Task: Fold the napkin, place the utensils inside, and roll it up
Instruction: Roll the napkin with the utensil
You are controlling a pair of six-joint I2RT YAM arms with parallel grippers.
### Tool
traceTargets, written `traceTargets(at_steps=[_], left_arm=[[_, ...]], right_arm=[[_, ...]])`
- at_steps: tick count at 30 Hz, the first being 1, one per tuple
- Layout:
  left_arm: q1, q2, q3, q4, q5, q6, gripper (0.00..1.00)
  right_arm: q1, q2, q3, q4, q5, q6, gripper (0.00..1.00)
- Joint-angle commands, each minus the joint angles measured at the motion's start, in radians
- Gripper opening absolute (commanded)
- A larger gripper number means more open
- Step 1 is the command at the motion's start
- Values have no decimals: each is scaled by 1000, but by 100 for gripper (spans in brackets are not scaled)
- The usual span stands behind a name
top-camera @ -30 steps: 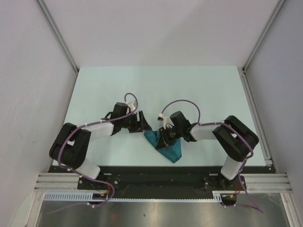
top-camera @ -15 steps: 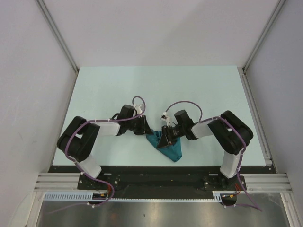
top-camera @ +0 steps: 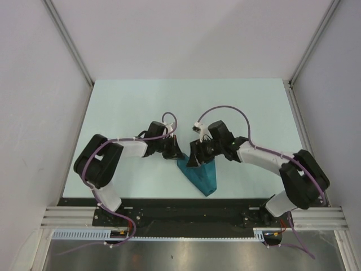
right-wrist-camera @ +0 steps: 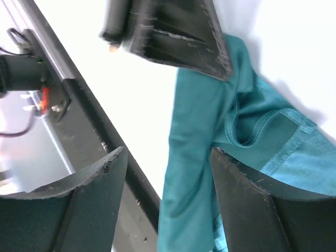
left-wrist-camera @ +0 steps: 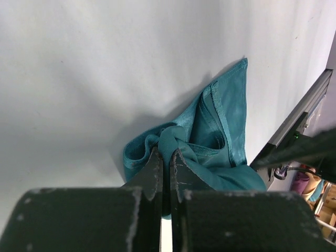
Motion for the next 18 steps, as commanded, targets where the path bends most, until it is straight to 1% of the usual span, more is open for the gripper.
traceTargets(at_steps=[1, 2, 3, 4, 5, 6, 7, 9, 12, 18], left_arm=[[-8, 22, 44, -54, -19, 19, 0], [-8, 25, 47, -57, -24, 20, 0], [-8, 25, 52, -59, -25, 20, 0], [-8, 31, 55, -59, -28, 19, 0], [-8, 34, 58, -62, -30, 20, 0], [-8, 40, 63, -63, -28, 20, 0], [-8, 43, 66, -63, -28, 19, 0], [-8, 48, 70, -63, -30, 19, 0], [-8, 49, 76, -68, -30, 19, 0], [-8, 49, 80, -73, -31, 20, 0]], right_arm=[[162, -116, 40, -130, 435, -64, 70], [240, -134, 39, -126, 497, -61, 70], [277, -139, 37, -117, 557, -61, 69], [310, -142, 31, -109, 665, -67, 67], [380, -136, 30, -91, 712, -73, 65], [406, -130, 30, -86, 785, -78, 64], [433, -119, 31, -81, 814, -89, 62], [485, -80, 39, -77, 881, -99, 61], [525, -18, 63, -84, 936, -124, 61], [539, 48, 82, -89, 972, -161, 60]])
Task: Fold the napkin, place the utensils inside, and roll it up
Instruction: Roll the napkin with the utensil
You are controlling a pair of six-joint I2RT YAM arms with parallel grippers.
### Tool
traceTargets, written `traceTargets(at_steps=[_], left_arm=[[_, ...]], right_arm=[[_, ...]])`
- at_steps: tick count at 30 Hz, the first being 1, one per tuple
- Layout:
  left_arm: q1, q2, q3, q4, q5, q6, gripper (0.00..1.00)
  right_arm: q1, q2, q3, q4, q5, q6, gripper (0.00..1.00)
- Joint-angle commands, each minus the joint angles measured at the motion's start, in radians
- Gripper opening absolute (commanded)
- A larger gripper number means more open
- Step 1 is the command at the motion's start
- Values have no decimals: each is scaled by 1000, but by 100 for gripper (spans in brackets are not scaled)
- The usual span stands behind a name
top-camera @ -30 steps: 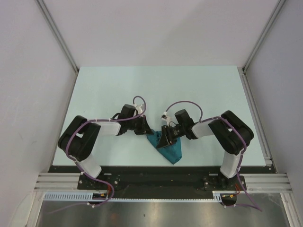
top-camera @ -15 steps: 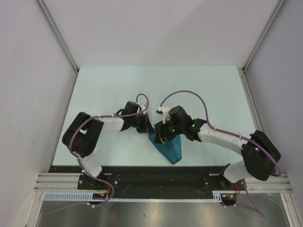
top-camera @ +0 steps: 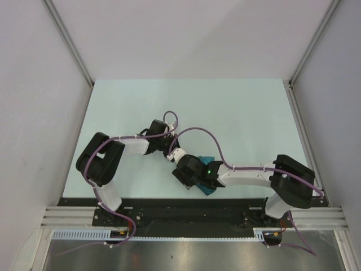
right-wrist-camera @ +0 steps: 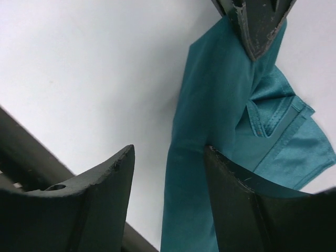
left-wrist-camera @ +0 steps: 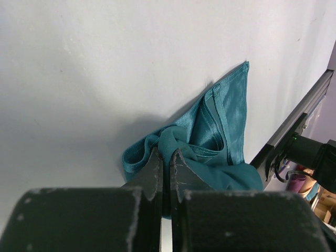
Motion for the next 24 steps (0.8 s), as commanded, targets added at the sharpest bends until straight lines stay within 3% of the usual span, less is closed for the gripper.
traceTargets(at_steps=[1, 17, 20, 23, 24], left_arm=[[-6, 17, 23, -12, -31, 19, 0], [-6, 11, 60, -14, -4, 42, 1], [-6, 3, 66, -12, 1, 42, 6], [-6, -15, 73, -13, -8, 42, 23], [-5, -21, 74, -15, -20, 42, 36]], right_arm=[[10, 22, 43, 7, 118, -47, 60], [-32, 71, 9, 29, 102, -67, 61], [-50, 88, -6, 32, 96, -64, 61], [-73, 91, -22, 39, 81, -56, 61], [-79, 93, -29, 39, 67, -52, 61]])
